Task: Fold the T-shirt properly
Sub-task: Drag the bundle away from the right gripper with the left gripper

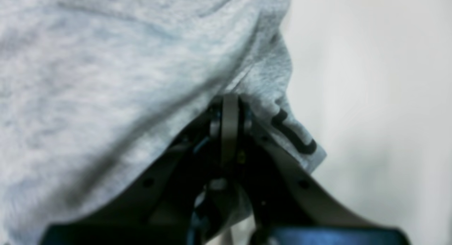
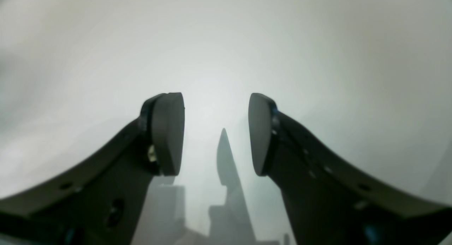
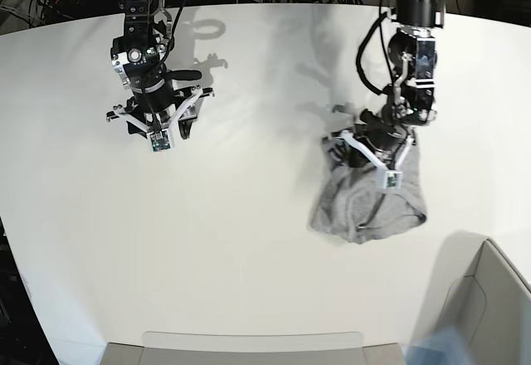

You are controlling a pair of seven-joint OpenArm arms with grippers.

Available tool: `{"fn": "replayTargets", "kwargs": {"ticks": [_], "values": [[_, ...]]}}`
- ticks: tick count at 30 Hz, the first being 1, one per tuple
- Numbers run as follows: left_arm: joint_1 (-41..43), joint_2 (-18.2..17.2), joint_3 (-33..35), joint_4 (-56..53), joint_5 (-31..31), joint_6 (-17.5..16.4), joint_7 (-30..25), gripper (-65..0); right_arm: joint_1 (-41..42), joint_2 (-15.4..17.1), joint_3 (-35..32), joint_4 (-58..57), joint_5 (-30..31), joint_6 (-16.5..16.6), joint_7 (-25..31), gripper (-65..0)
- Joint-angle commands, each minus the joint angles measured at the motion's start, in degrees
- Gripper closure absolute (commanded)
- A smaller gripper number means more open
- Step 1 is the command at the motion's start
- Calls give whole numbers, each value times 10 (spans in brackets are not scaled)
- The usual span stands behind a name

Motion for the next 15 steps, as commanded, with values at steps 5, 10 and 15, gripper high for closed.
{"fn": "replayTargets", "kwargs": {"ticks": [5,10,15], "values": [[8,-41,-6,20,39,28,45,0,2,-3,-25,12,1,1,14,-295],[12,-36,-37,138,41,31,45,0,3,-3,-69,31,2,1,15,-295],[50,-8,-116,286,41,32,45,0,-16,-3,-105,117,42,1,14,-295]]}}
